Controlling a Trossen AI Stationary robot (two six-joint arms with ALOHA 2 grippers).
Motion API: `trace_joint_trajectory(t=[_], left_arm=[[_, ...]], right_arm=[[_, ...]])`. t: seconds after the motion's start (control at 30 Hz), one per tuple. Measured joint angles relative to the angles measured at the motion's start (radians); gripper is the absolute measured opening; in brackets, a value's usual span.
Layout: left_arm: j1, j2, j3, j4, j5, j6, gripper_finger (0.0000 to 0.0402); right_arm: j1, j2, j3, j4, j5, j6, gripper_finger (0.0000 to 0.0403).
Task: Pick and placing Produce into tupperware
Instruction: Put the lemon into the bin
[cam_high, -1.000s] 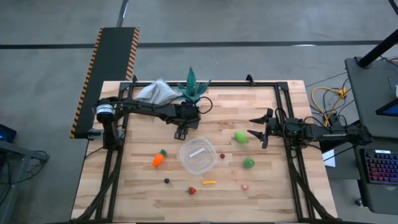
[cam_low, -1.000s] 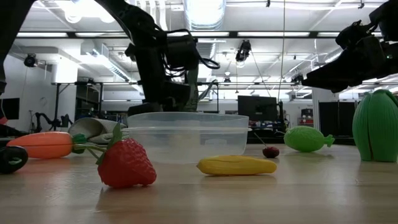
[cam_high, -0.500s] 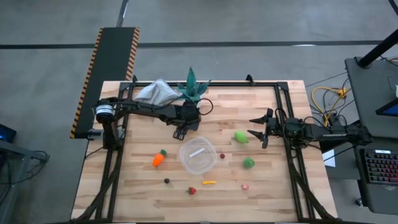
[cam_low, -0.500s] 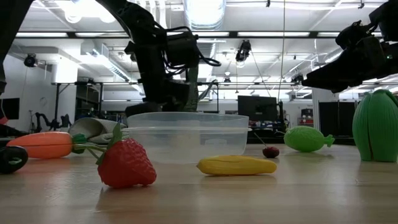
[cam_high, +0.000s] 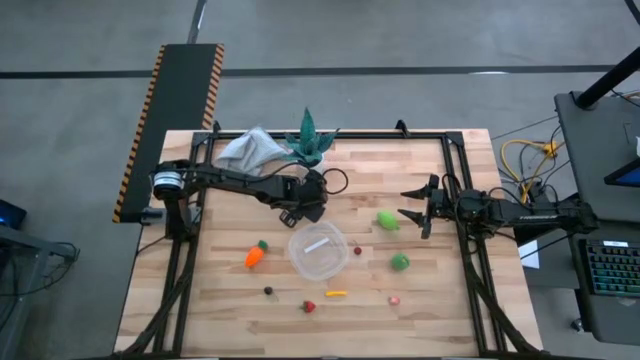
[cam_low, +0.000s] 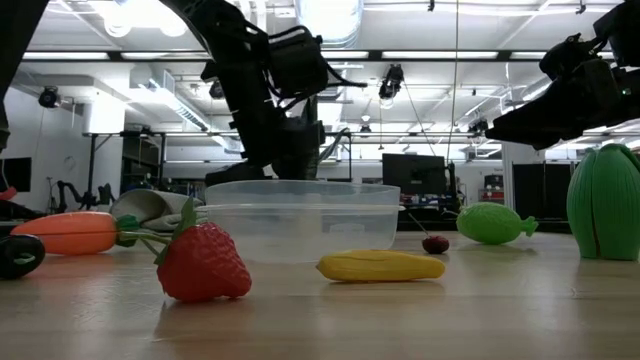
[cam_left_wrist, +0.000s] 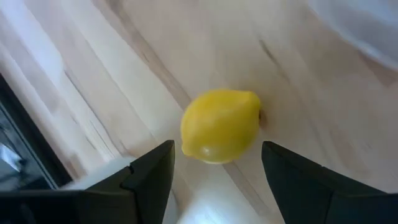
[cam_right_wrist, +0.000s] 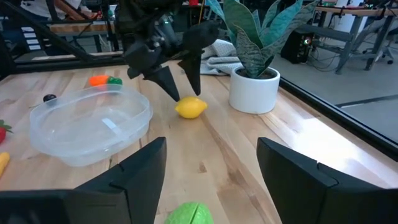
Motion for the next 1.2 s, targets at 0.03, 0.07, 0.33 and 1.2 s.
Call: trace_joint_trajectory(t=[0.03,0.07,0.33,1.2], left_arm=[[0.0,0.0,-0.001,0.004,0.003,0.024,0.0226],[0.001,0.0,-0.004,0.003,0.003,0.048,0.0226],[0.001,0.0,-0.015,0.034,0.03,0.226,0.0226],[0.002,0.022,-0.007,0.245,0.056,0.364,0.0226]], right_arm=[[0.0,0.0,0.0,0.0,0.0,0.0,0.0245],[0.0,0.0,0.0,0.0,0.0,0.0,0.0246],[0.0,0.0,0.0,0.0,0.0,0.0,0.0241],[0.0,0.0,0.0,-0.008,0.0,0.0,0.0245]])
